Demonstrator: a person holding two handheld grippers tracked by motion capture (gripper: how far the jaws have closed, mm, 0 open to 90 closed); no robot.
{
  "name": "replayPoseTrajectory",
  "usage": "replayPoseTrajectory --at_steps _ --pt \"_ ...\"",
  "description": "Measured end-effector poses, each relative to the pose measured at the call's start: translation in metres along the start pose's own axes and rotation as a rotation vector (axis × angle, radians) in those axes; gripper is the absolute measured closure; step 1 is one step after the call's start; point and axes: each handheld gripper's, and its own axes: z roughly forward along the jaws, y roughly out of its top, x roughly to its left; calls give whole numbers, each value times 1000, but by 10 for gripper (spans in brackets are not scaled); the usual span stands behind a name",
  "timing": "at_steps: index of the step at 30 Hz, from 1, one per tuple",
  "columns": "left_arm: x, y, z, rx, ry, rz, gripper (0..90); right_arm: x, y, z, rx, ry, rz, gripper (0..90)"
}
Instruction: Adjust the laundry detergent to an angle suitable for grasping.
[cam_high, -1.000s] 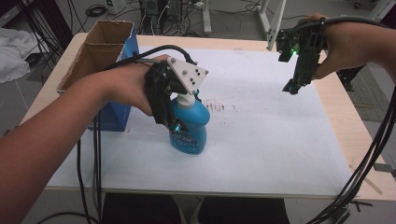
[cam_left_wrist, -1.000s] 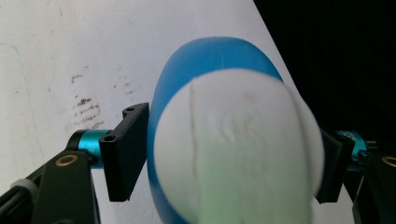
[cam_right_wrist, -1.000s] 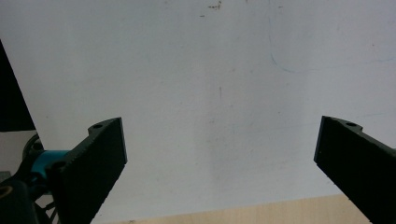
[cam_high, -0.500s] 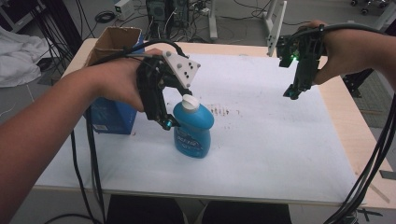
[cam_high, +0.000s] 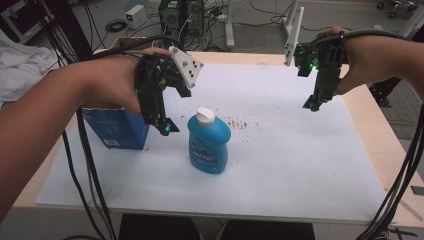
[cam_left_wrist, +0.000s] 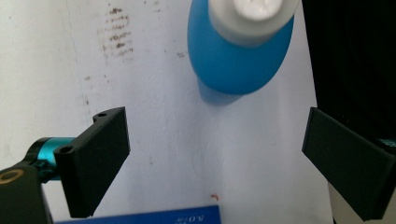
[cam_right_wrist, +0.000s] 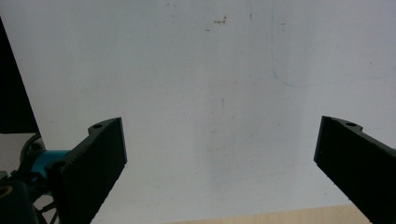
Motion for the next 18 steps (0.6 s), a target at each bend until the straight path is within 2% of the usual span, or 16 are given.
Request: replayPoseTrajectory --at_steps 5,8,9,11,15,16,18 --pt "2 -1 -5 43 6 -20 51 3 -1 -1 5 -1 -4 16" --pt "4 -1 -10 80 18 -35 24 4 -1 -1 4 -3 -7 17" --pt "4 -1 -12 97 34 -35 16 4 -1 -1 4 -1 -13 17" --pt "4 -1 -16 113 28 -41 16 5 0 -1 6 -2 -13 17" --pt "7 -2 -21 160 20 -83 16 7 1 -1 10 -1 -24 17" --pt "7 -2 -21 160 20 -83 16 7 1 -1 8 0 -31 16" --pt "11 -4 -23 188 12 -127 16 8 1 -1 9 0 -32 16"
